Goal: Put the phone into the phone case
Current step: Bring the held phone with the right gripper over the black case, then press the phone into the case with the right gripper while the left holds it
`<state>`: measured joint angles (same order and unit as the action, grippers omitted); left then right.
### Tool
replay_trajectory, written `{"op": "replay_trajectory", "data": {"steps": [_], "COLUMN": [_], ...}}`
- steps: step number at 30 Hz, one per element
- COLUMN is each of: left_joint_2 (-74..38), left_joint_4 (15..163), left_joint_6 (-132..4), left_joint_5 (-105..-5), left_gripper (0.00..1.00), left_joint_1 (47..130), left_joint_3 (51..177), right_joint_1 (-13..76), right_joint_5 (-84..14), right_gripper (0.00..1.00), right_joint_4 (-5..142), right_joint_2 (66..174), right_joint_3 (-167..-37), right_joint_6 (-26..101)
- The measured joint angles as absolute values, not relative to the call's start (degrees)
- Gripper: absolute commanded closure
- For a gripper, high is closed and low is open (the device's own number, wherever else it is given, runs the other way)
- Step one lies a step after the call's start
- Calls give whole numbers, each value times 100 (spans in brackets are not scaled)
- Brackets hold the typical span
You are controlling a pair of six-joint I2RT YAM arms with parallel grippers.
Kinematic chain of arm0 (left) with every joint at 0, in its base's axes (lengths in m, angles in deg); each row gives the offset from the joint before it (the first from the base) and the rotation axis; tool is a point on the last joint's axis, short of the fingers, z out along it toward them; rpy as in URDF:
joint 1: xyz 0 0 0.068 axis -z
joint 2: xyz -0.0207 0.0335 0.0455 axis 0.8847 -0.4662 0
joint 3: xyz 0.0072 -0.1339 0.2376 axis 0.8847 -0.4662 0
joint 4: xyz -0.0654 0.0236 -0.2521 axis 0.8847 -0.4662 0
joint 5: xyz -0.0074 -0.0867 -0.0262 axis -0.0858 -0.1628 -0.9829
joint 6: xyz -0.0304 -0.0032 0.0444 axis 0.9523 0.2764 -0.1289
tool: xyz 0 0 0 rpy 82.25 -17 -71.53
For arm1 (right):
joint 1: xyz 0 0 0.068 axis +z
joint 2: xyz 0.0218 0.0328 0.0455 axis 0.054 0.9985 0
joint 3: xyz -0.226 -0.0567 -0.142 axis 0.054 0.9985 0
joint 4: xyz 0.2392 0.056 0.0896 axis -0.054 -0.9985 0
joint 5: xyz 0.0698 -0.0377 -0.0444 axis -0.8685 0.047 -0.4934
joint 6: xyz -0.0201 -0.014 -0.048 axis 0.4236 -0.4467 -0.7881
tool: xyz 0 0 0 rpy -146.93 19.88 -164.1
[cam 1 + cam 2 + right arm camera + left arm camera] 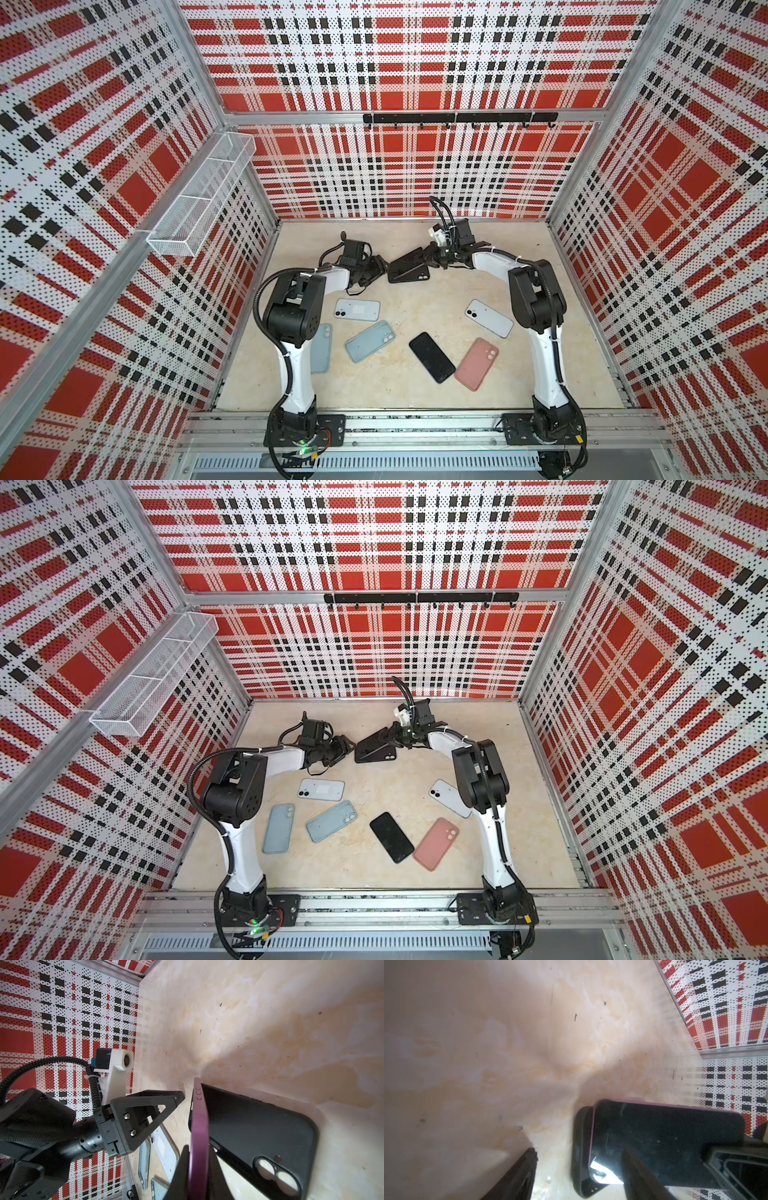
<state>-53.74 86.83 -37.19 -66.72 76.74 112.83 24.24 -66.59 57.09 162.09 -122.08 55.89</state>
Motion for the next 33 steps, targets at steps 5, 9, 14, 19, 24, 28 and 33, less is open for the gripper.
{"op": "replay_trajectory", "data": {"steps": [5,9,14,19,24,28,33], "left_joint_2": [-5466,-5494,-5532,-5637,-5722,-5735,-5741], "left_joint_4": [8795,8886,9011,9289,9455,9481,9496], "left_joint_6": [-3634,-3564,-3468,-3311,-3228,-3193,-3182], "left_joint_5": [-6679,-6720,-6766,-6876,-6880,-6880,-6889], "left_gripper": [32,31,30,30,30,30,30], "left_joint_1": [7779,7807,7827,7873,7949,7943,7936], "left_joint_3": [11355,11355,11355,11355,11399,11410,11410], "right_joint_1": [2422,2403,2418,2411,2400,2403,2411], "right_joint_5": [-6760,-6847,-6849,-6832,-6830,-6825,-6788], "right_gripper": [100,100,100,100,100,100,100], "right_joint_4": [6009,6273,6483,6603,6702,6708,6688], "right_joint_2": [16202,16130,15995,15990,15990,15990,15993], "right_joint_3": [-11862,-11449,-11183,-11102,-11003,-10999,-10999], "right_joint_6": [5716,5889,6033,6116,6136,6120,6079]}}
